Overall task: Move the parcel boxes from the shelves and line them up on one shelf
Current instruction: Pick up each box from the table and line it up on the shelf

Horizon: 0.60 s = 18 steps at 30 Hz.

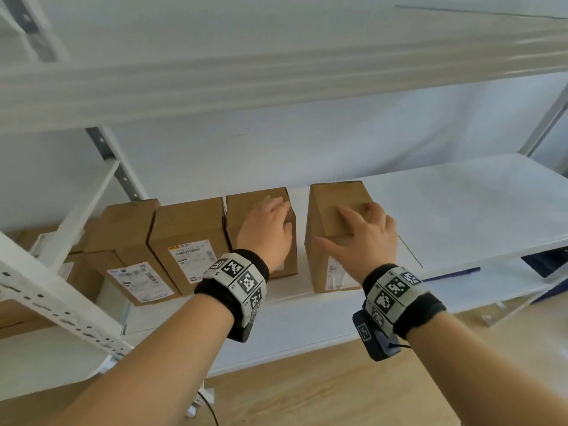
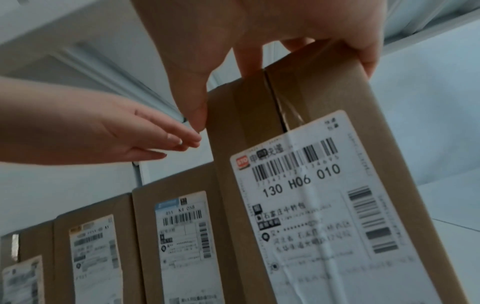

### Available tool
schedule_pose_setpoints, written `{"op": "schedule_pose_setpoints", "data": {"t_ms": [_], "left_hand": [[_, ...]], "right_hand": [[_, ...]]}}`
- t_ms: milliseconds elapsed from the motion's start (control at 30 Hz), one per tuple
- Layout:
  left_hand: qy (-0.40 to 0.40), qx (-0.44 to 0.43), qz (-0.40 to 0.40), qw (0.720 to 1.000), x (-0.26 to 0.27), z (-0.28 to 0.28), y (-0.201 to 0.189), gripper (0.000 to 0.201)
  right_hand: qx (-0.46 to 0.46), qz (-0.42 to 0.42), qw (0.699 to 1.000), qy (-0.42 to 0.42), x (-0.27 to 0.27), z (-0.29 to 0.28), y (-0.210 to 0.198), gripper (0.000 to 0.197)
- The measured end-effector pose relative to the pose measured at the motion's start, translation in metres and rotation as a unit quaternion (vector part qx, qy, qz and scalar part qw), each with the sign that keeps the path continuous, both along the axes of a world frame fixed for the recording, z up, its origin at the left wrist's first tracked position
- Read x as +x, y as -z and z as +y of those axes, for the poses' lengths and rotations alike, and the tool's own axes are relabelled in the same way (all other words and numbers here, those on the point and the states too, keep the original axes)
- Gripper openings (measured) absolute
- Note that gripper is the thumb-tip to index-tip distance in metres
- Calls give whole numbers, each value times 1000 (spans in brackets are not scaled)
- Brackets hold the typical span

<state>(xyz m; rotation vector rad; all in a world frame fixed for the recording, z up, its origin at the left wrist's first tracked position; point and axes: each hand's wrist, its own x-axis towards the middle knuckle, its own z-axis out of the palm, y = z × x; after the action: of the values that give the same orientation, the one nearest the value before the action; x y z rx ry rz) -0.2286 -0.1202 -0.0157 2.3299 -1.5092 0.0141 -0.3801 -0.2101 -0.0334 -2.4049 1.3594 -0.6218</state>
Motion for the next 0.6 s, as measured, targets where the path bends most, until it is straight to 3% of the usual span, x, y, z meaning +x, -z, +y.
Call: {"op": "schedule_pose_setpoints", "data": {"t_ms": [333, 600], "left_hand": [[-92, 122, -35, 988, 17, -35, 15, 53], [-112, 102, -66, 986, 15, -31, 30, 54]], "right_hand": [[-1, 83, 991, -102, 41, -52, 26, 78], [-14, 125, 978, -166, 53, -70, 26, 78]]}}
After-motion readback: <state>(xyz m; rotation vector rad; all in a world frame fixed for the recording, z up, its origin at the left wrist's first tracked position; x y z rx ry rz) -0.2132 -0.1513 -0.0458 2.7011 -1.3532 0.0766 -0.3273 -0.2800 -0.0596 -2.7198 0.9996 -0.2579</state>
